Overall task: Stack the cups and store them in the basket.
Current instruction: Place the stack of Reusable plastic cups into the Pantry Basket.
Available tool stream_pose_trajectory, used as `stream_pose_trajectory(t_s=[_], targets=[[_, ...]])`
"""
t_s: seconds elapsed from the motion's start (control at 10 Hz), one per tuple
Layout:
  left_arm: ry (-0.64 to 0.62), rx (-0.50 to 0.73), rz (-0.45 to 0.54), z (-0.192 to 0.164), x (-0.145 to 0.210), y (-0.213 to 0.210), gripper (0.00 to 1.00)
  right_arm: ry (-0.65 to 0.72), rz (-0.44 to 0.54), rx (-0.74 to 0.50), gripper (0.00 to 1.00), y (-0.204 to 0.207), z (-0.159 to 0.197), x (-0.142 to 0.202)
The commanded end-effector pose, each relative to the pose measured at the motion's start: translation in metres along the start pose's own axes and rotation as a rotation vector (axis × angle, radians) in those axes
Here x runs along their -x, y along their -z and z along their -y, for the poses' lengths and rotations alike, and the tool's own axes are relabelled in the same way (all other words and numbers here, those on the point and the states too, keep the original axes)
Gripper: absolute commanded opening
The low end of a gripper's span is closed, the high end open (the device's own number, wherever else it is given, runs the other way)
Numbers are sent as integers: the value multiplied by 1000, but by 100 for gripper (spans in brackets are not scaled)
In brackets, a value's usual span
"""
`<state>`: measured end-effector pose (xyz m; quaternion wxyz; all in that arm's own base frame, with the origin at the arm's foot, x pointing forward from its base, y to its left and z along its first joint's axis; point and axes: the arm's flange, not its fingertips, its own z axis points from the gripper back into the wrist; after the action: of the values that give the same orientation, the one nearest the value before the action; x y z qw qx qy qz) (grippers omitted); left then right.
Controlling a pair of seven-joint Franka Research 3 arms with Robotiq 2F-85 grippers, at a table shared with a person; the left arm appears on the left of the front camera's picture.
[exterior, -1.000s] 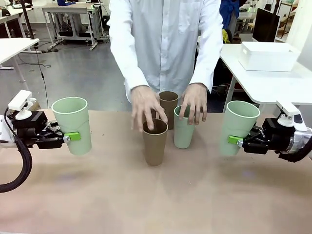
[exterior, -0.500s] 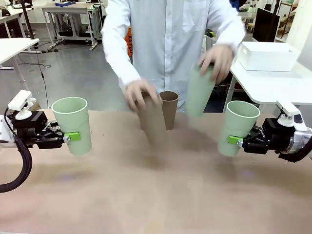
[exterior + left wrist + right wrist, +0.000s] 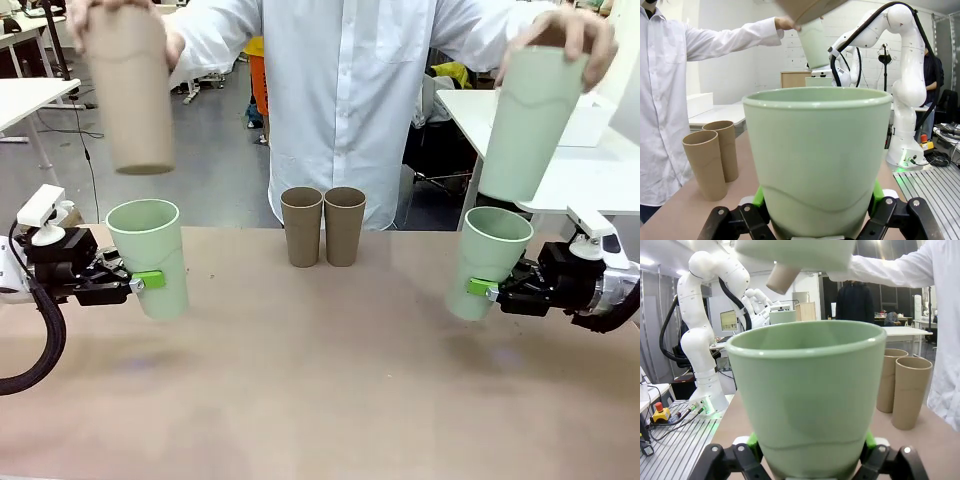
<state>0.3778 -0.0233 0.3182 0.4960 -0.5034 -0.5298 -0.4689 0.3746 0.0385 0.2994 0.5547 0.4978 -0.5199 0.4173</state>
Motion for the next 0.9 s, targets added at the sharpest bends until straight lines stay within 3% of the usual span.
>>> stream_pose_trajectory(t_s=[0.0, 0.8], targets=[[1, 1, 1, 0, -4, 0, 85, -3, 4, 5, 85, 0, 1, -2], [1, 1, 1, 0, -4, 0, 85, -3, 4, 5, 85, 0, 1, -2]])
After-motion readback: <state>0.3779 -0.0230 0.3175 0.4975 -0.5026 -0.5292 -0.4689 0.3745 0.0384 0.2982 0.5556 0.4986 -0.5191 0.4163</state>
